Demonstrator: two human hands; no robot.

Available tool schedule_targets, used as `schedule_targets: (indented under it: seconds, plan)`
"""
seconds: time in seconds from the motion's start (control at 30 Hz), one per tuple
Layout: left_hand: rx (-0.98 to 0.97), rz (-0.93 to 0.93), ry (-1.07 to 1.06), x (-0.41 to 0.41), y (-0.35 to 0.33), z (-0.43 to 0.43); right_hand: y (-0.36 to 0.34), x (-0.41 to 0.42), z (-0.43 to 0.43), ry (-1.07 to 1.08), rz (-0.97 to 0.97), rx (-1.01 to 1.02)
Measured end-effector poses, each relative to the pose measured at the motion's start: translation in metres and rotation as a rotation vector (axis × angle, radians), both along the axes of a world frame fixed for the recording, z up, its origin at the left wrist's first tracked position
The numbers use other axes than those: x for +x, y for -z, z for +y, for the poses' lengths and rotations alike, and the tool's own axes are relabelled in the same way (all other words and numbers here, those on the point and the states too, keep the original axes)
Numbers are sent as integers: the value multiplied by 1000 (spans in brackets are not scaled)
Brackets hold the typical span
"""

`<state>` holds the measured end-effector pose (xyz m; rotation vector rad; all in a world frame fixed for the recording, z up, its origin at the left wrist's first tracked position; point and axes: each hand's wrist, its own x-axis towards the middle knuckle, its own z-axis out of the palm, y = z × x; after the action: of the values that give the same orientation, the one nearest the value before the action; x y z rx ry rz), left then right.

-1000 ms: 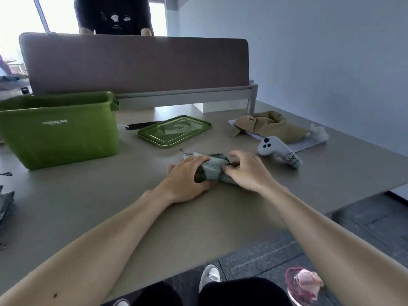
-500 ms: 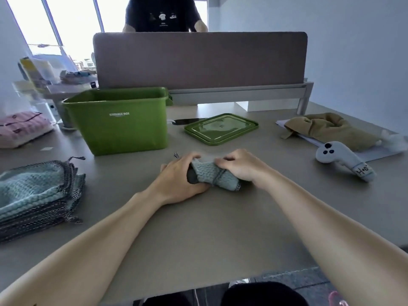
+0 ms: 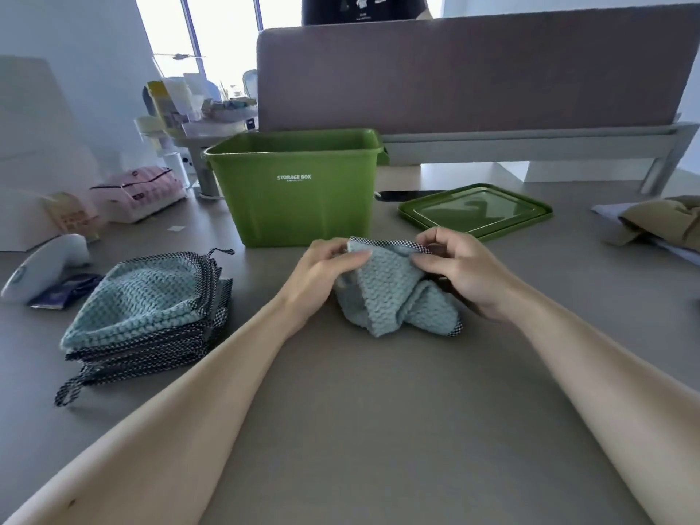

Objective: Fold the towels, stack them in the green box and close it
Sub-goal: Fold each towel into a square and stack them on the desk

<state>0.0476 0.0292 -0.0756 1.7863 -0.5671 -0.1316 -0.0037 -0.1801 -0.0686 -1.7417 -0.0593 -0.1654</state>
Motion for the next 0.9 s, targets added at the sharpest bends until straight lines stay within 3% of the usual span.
schedule_targets:
  seconds: [0.1,0.23,0.33,0.5,0.6,0.67,0.77,0.83,0.9]
  plan:
    - [-71,26,112,-2,5,-5,-1,-2,-1,67,-38,39]
    - [-70,-10,64,-8,11,-12,-3,-4,0,111,-87,56]
    - [-172,-6,14,-7,8,-11,-7,-6,0,118,-99,160]
    - [-425,214,7,-14,-2,-14,-9,-11,5,134,-80,216]
    - [-456,223,-69,-17,-2,-17,-14,-16,8,85,-23,342]
    - [-312,55,-214,-14,0,-15,-18,-18,7,56,2,446]
    - [-38,-396,-449,-12,-2,-10,-23,-21,7,116,-4,500]
    - [-81,-495,-373,-22,-7,-12,-23,-21,8,150,-18,476]
    - [-124,-475,-192,-35,-7,-20,-23,-22,13,114,-36,458]
